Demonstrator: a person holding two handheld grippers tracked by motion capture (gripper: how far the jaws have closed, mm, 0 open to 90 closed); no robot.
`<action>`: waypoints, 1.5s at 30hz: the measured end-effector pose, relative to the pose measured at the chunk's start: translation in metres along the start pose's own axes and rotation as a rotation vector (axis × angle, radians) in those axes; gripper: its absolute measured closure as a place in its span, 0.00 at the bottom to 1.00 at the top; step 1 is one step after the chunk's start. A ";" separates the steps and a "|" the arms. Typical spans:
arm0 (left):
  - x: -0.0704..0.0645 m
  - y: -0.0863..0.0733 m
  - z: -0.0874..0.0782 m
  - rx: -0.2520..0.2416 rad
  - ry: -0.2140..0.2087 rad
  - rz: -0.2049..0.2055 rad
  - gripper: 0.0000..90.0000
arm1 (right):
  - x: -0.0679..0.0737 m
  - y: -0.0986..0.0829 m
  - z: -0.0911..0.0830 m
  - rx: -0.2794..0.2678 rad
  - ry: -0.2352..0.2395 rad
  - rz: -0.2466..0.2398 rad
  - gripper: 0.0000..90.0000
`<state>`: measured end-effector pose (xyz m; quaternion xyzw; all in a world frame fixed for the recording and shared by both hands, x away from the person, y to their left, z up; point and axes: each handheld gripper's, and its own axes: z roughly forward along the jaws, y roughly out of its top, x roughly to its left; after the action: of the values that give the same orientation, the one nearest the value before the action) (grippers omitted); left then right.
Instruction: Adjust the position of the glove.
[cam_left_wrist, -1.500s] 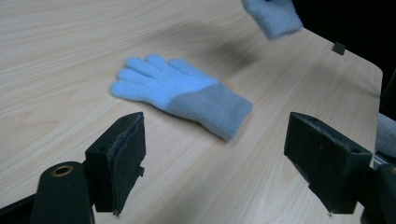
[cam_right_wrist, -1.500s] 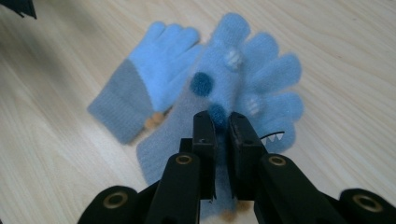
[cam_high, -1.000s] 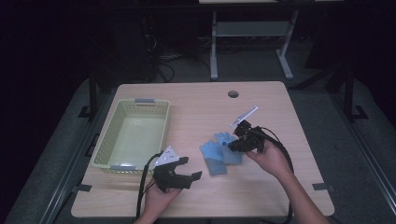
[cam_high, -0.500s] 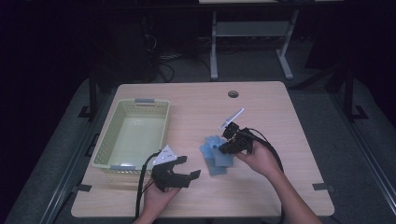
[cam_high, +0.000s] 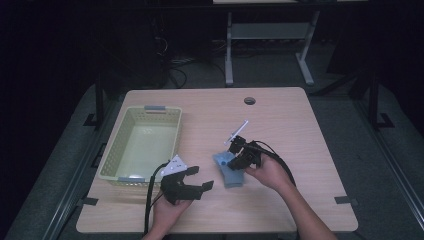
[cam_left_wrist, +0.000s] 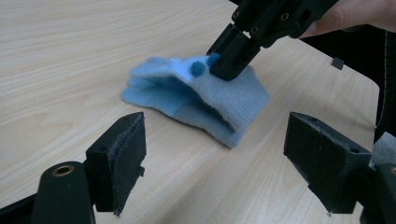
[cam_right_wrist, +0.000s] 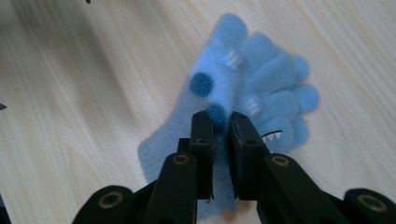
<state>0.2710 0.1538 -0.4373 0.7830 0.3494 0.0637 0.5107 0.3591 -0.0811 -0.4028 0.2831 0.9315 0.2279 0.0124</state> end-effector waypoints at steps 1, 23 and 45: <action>0.001 0.000 0.000 0.003 0.002 0.003 0.23 | 0.000 0.000 0.002 0.003 0.004 0.004 0.90; 0.001 -0.001 0.000 -0.010 -0.027 -0.022 0.24 | 0.005 0.004 0.015 -0.045 -0.022 0.020 0.88; -0.002 0.000 0.013 0.041 -0.076 -0.097 0.34 | -0.009 -0.023 0.007 -0.122 0.051 0.163 0.69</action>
<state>0.2752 0.1428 -0.4428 0.7771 0.3686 0.0022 0.5101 0.3556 -0.1000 -0.4203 0.3509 0.8897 0.2918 -0.0127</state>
